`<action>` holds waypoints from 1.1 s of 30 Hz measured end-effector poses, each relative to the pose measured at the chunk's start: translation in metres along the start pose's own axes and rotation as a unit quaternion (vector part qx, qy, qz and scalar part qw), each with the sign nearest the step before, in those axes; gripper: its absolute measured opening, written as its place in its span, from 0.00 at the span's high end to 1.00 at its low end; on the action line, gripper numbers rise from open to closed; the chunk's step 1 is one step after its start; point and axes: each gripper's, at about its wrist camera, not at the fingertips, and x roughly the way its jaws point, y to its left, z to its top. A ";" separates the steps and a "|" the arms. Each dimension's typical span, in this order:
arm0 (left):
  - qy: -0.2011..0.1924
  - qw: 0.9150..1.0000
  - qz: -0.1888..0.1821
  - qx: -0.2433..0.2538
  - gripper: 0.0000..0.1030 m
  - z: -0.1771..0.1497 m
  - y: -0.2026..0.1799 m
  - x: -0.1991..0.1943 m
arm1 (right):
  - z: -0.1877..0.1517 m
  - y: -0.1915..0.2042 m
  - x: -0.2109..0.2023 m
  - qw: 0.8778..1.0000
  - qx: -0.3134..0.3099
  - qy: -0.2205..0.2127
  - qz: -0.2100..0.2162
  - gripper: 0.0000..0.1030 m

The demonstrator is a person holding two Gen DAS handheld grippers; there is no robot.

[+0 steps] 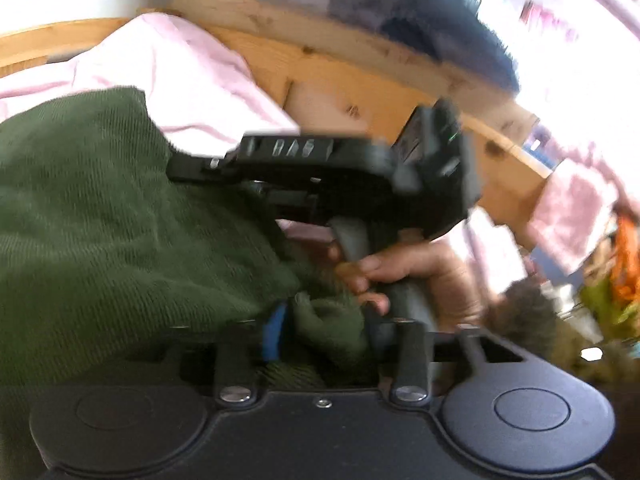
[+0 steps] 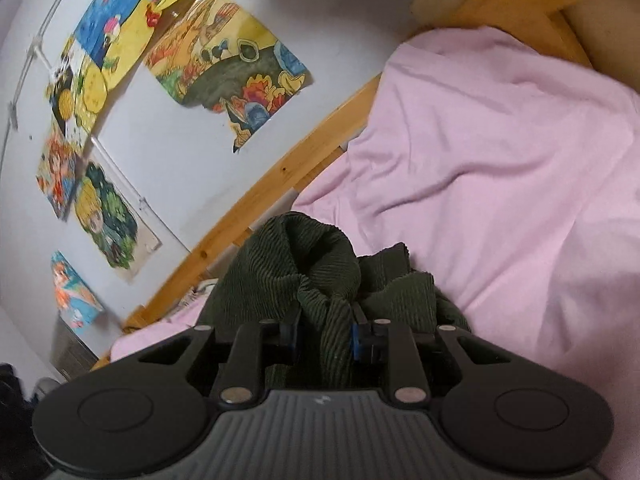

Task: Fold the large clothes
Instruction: 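Lift the shirt with both tools and fold it toward the left tool, then lay the folded green shirt down while both tools keep gripping its edge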

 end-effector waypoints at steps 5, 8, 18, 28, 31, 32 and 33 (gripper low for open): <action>-0.090 0.993 0.019 -0.077 0.13 -0.004 0.012 -0.064 | 0.000 0.009 -0.001 1.000 -0.021 -0.003 -0.022 0.75; -0.136 0.977 0.106 -0.125 0.03 -0.010 0.028 -0.095 | 0.002 0.031 -0.003 0.995 -0.082 -0.017 -0.060 0.71; -0.087 0.945 0.225 -0.223 0.00 -0.039 0.110 -0.085 | 0.003 0.108 -0.014 0.946 -0.259 -0.083 -0.176 0.20; -0.067 0.959 0.166 -0.222 0.00 -0.041 0.127 -0.061 | 0.007 0.111 0.101 0.922 -0.345 0.019 -0.175 0.12; -0.069 0.959 0.160 -0.225 0.00 -0.045 0.131 -0.061 | -0.006 0.078 0.117 0.929 -0.317 0.037 -0.187 0.03; -0.068 0.959 0.158 -0.226 0.00 -0.045 0.132 -0.059 | -0.012 0.066 0.121 0.932 -0.309 0.040 -0.186 0.03; -0.065 0.959 0.155 -0.227 0.01 -0.045 0.133 -0.056 | -0.017 0.057 0.123 0.934 -0.303 0.039 -0.184 0.02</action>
